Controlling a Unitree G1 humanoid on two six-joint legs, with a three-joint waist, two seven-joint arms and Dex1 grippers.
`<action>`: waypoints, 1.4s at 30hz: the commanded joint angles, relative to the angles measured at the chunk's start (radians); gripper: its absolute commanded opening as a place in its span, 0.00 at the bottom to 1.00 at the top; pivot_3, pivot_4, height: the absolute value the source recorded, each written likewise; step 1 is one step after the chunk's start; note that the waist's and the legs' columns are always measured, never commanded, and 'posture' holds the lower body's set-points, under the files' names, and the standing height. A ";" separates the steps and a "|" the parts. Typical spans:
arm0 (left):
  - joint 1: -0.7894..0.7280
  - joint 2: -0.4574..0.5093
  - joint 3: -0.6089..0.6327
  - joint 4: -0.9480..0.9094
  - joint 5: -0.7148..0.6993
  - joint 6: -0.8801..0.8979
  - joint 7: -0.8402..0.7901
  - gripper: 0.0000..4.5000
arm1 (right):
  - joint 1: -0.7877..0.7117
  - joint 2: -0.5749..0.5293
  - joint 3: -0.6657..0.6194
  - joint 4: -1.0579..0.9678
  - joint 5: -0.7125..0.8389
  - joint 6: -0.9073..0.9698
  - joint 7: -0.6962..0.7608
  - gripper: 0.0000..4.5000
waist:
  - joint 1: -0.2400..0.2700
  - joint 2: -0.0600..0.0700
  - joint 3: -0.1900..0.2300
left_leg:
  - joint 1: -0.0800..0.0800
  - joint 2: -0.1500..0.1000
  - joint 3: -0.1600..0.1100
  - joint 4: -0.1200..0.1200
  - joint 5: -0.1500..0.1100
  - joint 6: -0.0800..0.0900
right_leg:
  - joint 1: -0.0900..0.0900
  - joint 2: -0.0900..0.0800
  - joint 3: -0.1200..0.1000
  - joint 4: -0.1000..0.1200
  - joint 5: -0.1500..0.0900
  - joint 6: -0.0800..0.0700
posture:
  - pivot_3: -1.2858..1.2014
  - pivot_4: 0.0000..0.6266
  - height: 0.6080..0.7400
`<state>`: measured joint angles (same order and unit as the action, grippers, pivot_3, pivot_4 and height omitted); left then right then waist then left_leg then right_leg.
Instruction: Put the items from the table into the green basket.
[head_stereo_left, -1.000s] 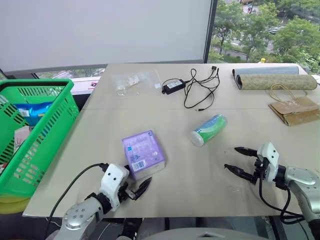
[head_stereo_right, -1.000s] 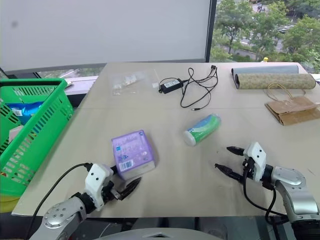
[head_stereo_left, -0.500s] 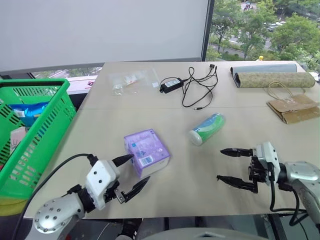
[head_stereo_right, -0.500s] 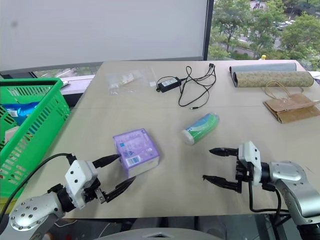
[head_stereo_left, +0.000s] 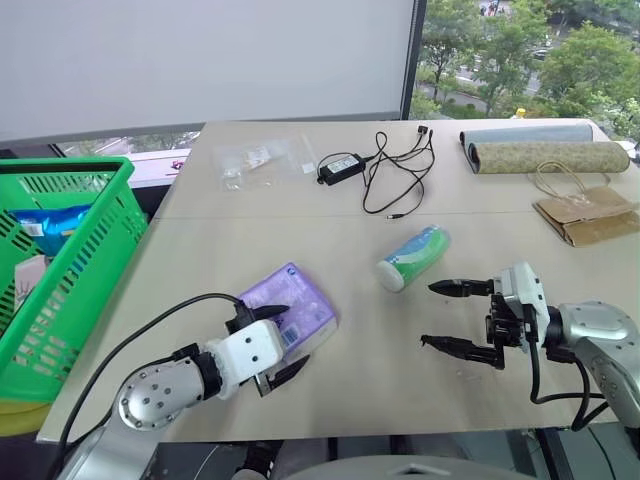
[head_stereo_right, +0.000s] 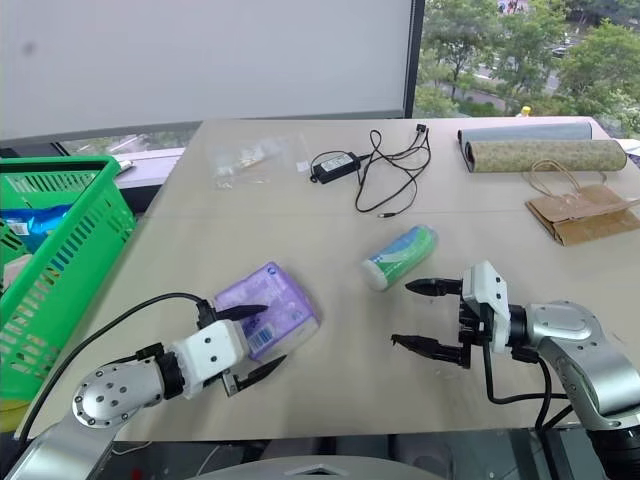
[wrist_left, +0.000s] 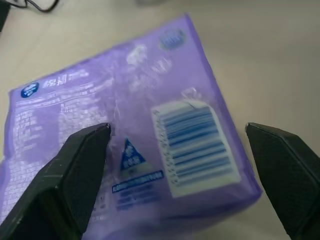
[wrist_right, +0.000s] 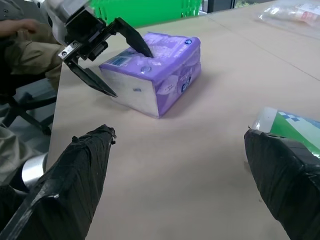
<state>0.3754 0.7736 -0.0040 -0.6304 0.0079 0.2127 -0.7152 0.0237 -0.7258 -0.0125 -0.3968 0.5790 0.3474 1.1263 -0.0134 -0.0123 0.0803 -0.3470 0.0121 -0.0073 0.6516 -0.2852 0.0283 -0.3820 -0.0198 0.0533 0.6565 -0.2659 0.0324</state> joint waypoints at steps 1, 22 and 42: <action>-0.004 -0.002 -0.015 0.024 0.025 0.006 0.006 0.60 | -0.013 -0.007 -0.010 -0.040 0.015 -0.015 0.014 1.00 | 0.000 0.000 0.000 | 0.000 0.000 0.000 0.000 0.000 0.000 | 0.000 0.000 0.000 0.000 -0.001 0.001 | 0.51 0.07 1.00; -0.445 0.097 0.606 0.242 -0.002 0.253 0.201 0.07 | -0.372 0.156 -0.014 -0.065 0.262 0.186 -0.124 1.00 | 0.001 -0.006 -0.005 | -0.006 0.000 -0.005 0.001 0.000 0.000 | -0.006 0.002 -0.004 0.004 0.003 0.002 | 0.54 0.02 1.00; -0.551 0.223 0.639 0.661 -0.030 0.159 0.250 0.96 | -0.329 0.083 -0.025 -0.008 0.133 0.115 -0.097 1.00 | 0.026 -0.020 -0.027 | -0.026 -0.005 -0.010 0.001 0.001 -0.004 | -0.026 -0.018 -0.015 0.006 0.005 0.001 | 0.53 0.00 1.00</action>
<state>-0.1400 1.0027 0.6255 0.1158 0.0394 0.3872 -0.4384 -0.3070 -0.6197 -0.0200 -0.4131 0.7601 0.5071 1.0080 0.0124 -0.0327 0.0533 -0.3797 0.0068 -0.0176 0.6533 -0.2830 0.0236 -0.4134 -0.0374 0.0380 0.6633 -0.2606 0.0331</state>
